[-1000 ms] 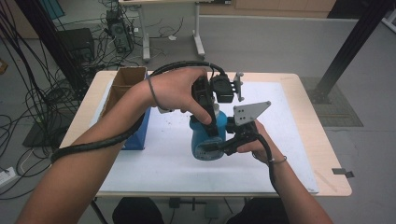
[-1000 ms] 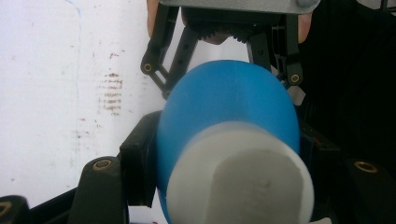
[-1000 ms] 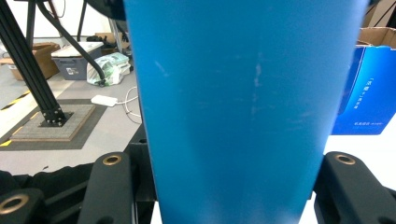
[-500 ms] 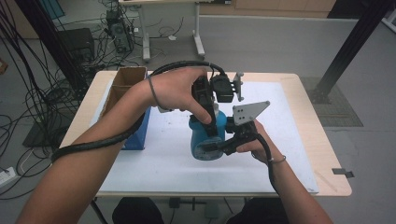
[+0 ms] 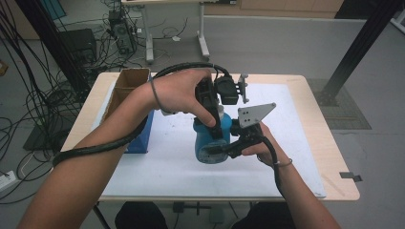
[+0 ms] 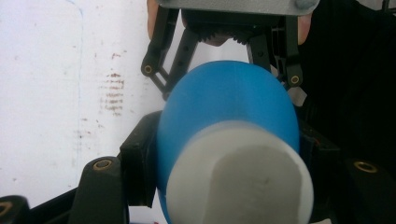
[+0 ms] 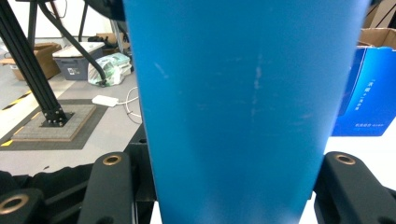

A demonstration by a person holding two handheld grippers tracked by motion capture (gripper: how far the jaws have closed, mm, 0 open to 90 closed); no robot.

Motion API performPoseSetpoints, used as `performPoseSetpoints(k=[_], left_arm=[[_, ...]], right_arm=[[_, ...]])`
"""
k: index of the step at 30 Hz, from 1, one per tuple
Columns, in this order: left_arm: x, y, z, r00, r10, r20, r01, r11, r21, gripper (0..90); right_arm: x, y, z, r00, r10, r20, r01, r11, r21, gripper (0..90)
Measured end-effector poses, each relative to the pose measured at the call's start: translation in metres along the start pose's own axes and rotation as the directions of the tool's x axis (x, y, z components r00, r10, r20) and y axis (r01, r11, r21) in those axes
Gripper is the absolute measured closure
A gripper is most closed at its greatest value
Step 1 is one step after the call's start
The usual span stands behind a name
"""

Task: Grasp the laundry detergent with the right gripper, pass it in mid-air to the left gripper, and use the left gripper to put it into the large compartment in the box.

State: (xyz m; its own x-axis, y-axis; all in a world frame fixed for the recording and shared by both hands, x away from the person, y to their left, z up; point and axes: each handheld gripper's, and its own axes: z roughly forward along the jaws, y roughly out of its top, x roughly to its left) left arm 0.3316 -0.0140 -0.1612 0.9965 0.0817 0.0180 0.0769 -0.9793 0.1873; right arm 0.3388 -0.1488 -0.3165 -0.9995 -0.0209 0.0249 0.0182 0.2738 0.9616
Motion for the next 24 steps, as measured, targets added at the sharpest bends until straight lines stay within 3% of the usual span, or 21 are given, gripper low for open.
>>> performPoseSetpoints(k=[24], left_arm=[[-0.0060, 0.0014, -0.0054, 0.9998, 0.006, -0.020, -0.005, 0.9997, 0.022, 37.7]], right_arm=[[0.0031, 0.0016, 0.0030, 1.0000, 0.007, -0.007, -0.007, 1.000, -0.027, 41.5]])
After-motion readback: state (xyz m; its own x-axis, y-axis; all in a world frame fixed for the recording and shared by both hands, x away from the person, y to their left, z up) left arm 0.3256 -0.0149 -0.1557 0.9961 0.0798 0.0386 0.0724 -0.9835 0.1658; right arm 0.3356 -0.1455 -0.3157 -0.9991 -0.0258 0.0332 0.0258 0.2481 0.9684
